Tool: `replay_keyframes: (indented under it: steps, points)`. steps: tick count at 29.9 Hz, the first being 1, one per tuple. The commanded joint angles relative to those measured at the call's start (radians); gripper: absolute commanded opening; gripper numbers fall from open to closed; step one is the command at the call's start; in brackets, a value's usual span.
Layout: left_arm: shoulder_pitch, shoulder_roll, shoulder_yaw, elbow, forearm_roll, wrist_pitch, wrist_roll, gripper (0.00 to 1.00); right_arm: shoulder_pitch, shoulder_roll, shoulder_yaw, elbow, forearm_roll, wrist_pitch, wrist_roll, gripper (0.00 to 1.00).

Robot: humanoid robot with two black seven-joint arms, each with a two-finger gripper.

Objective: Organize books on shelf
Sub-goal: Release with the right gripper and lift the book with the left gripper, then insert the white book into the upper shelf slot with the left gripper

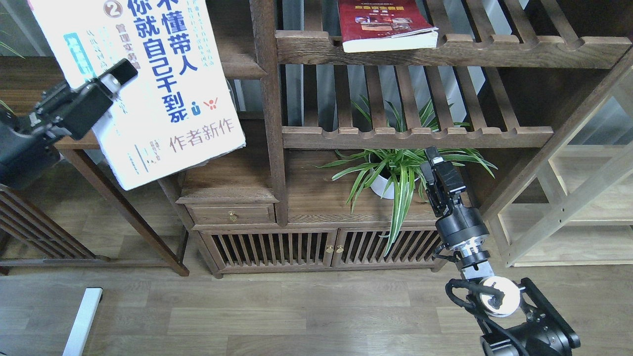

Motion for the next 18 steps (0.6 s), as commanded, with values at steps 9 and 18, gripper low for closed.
replay_keyframes:
  steps: [9, 18]
  points:
    - [-0.008, 0.031, -0.145, 0.022, 0.009, 0.000, 0.085, 0.00, 0.050, -0.002, -0.014, -0.018, -0.002, 0.000, -0.001, 0.68]
    - [-0.075, -0.031, -0.231, 0.053, 0.007, 0.000, 0.243, 0.00, 0.056, -0.007, -0.013, -0.021, -0.002, 0.000, -0.001, 0.69]
